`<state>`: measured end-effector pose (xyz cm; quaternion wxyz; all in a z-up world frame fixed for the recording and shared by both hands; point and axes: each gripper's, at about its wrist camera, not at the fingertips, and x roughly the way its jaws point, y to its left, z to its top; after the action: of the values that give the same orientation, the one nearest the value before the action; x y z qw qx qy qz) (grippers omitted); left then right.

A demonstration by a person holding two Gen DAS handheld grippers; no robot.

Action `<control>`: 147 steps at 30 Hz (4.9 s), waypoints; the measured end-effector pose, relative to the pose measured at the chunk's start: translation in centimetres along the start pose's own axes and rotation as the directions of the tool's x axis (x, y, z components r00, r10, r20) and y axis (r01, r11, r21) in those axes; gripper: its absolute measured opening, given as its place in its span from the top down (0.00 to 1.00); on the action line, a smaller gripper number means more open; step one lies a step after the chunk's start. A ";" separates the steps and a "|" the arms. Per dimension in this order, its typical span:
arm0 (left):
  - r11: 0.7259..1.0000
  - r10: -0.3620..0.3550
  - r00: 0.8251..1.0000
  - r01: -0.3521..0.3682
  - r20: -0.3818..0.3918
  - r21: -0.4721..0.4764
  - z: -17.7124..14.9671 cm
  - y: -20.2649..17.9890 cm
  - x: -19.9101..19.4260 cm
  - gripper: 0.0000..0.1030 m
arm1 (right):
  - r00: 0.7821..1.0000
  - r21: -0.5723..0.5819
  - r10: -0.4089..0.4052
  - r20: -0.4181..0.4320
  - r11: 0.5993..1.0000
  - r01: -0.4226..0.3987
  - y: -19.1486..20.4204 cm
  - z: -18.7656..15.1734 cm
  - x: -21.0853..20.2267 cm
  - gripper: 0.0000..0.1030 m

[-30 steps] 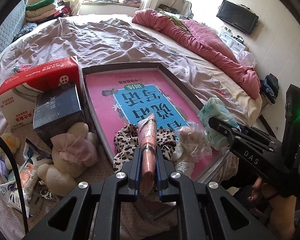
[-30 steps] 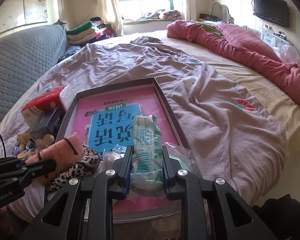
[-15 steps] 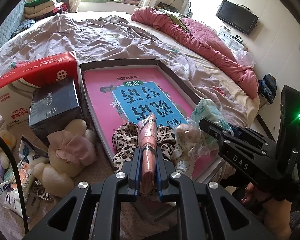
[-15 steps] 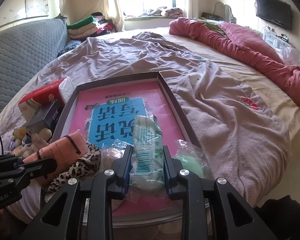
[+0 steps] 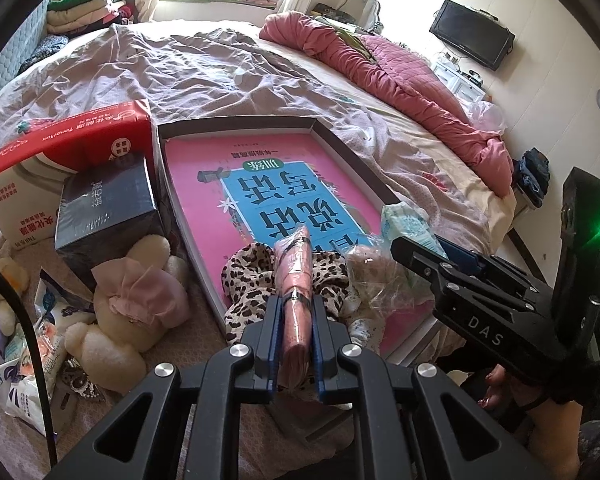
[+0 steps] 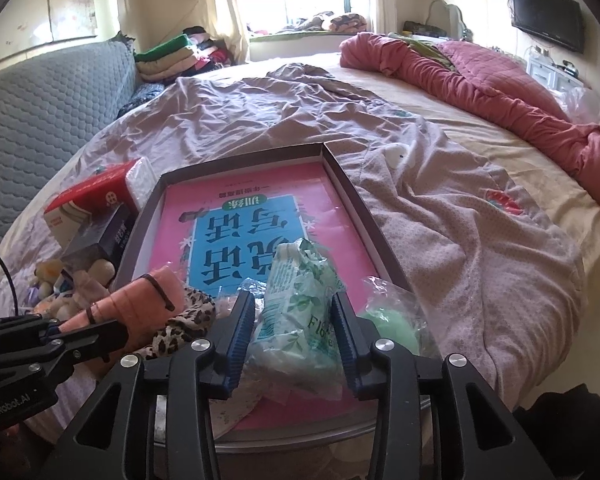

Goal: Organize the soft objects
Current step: 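Open the left tool releasing the pink roll into the tray while the right tool releases the pack, then move both open tools back over the pile of plush toys beside the tray, then grasp the teddy bear in purple dress with the left tool while the right tool grasps the cream bunny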

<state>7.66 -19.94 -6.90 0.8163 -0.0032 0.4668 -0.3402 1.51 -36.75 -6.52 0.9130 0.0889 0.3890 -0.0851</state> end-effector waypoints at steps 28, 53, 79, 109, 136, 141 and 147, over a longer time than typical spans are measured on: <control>0.999 -0.027 0.998 0.024 0.058 0.042 0.6 -0.1 -2.1 0.52 | 0.999 0.012 -0.021 0.045 1.000 0.020 0.9 1.4 -2.1 0.42; 0.999 0.043 0.982 -0.046 0.182 0.010 1.5 1.2 -7.8 0.32 | 0.985 -0.008 0.001 0.173 1.000 0.001 2.8 3.4 -6.9 0.30; 0.952 0.274 0.934 -0.230 0.228 -0.201 1.7 11.8 -15.4 0.31 | 0.969 -0.134 0.112 0.220 0.987 -0.084 9.3 4.5 -10.0 0.27; 0.890 0.352 0.923 -0.278 0.157 -0.362 -0.6 19.6 -17.2 0.30 | 0.970 -0.384 0.243 0.029 0.898 -0.214 20.2 0.4 -6.8 0.27; 0.898 0.331 0.938 -0.281 0.101 -0.338 -0.9 19.6 -14.8 0.30 | 0.975 -0.283 0.106 -0.196 0.946 -0.160 21.7 -2.5 2.5 0.27; 0.900 0.325 0.941 -0.276 0.097 -0.336 -1.0 19.6 -14.5 0.30 | 0.978 -0.268 0.068 -0.198 0.956 -0.121 21.6 -2.1 3.6 0.27; 0.903 0.320 0.943 -0.274 0.093 -0.332 -1.1 19.4 -14.1 0.30 | 0.978 -0.223 0.036 -0.203 0.971 -0.082 21.9 -1.6 5.0 0.27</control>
<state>12.86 3.21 -3.04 0.8794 -0.0866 0.4491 -0.1319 8.67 -15.60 -9.15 0.8760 0.0020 0.4822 -0.0030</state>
